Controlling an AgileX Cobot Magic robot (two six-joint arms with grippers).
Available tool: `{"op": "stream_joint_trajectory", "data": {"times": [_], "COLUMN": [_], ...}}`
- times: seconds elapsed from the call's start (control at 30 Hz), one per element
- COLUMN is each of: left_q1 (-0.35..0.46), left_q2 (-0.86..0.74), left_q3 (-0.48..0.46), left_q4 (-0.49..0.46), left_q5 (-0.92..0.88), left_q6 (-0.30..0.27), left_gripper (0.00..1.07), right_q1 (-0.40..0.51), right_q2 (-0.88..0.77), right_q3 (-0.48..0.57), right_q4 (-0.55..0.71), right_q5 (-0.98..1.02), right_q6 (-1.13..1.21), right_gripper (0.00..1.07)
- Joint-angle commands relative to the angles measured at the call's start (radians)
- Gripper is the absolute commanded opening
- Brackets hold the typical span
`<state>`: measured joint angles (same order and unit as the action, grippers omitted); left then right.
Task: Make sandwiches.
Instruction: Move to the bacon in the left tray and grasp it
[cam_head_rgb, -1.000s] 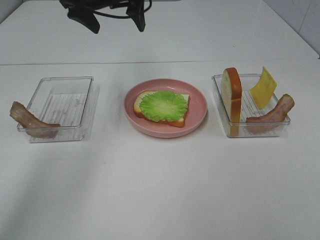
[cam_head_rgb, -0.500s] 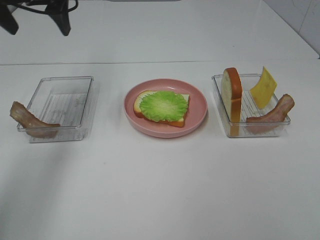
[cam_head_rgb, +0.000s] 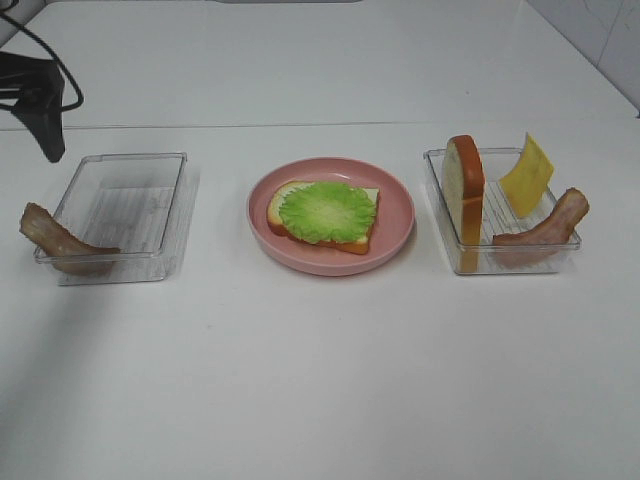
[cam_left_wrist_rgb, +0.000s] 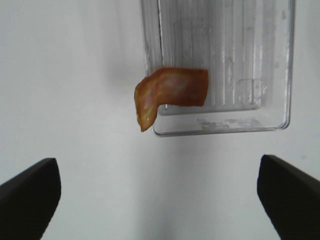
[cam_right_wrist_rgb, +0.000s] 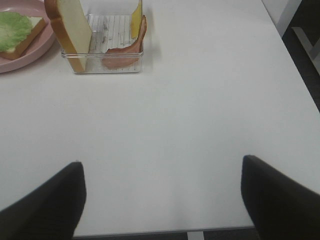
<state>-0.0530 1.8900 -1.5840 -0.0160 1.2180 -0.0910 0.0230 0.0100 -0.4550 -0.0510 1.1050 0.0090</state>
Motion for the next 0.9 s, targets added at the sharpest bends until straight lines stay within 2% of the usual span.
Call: {"op": "stream_joint_trajectory", "data": {"times": [0.03, 0.23, 0.6, 0.9], "left_q1": [0.021, 0.024, 0.024, 0.024], "left_q2": [-0.007, -0.006, 0.008, 0.099], "left_q3": [0.066, 0.162, 0.17, 0.17], "left_q4": [-0.005, -0.002, -0.011, -0.035], "left_q5": [-0.05, -0.229, -0.321, -0.335], "left_q6": [0.001, -0.005, -0.018, -0.013], "left_gripper": [1.02, 1.02, 1.02, 1.02], "right_q1": [-0.006, -0.006, -0.006, -0.006], "right_q2": [0.003, 0.003, 0.003, 0.003], "right_q3": [0.003, 0.003, 0.003, 0.003], "right_q4": [0.0, 0.0, 0.0, 0.0], "right_q5": [-0.005, -0.005, -0.005, -0.005], "right_q6": [-0.009, -0.009, -0.009, -0.009], "right_gripper": [0.83, 0.83, 0.83, 0.83]}}
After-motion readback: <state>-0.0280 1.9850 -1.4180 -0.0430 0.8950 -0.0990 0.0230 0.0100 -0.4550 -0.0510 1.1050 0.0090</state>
